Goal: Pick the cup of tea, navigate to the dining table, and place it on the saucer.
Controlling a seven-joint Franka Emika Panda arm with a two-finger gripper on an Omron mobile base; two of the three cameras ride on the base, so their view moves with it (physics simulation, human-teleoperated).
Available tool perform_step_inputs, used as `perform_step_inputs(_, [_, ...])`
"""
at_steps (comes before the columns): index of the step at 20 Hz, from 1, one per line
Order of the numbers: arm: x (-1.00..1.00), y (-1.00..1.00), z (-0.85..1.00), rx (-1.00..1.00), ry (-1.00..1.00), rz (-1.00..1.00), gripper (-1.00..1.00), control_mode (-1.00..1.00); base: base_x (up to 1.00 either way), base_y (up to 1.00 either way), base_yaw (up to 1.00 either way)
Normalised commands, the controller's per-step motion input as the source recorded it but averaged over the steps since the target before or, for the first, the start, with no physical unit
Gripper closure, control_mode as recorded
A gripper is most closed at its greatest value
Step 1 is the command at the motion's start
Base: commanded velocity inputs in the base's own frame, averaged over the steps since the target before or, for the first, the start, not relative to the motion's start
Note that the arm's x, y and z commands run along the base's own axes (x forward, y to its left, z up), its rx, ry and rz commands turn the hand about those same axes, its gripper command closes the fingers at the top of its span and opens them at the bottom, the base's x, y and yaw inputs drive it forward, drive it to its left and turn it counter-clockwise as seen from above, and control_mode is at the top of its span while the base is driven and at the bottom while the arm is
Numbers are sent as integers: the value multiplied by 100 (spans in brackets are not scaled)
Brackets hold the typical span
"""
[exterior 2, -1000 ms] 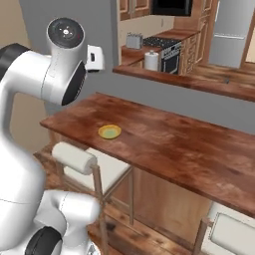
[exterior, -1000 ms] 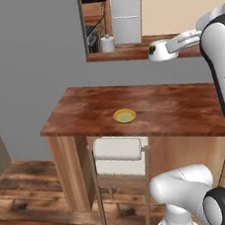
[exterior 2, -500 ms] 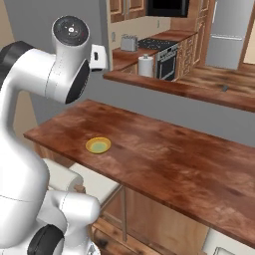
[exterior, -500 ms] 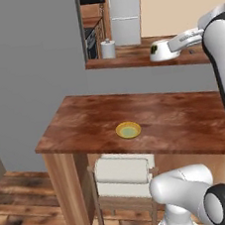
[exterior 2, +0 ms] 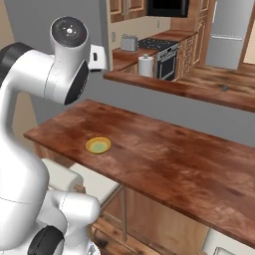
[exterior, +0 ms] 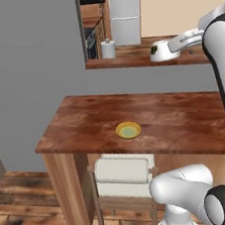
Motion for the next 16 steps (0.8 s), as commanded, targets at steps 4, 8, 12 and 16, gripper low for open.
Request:
perform_step_inputs(4, [0, 0, 0, 0, 0, 0, 100, 100, 0, 0, 0])
perform_step_inputs(8, [0, 0, 0, 0, 0, 0, 100, 100, 0, 0, 0])
perform_step_inputs(12, [0, 0, 0, 0, 0, 0, 100, 100, 0, 0, 0])
perform_step_inputs(16, [4, -8, -11, 0, 0, 4, 100, -100, 0, -2, 1])
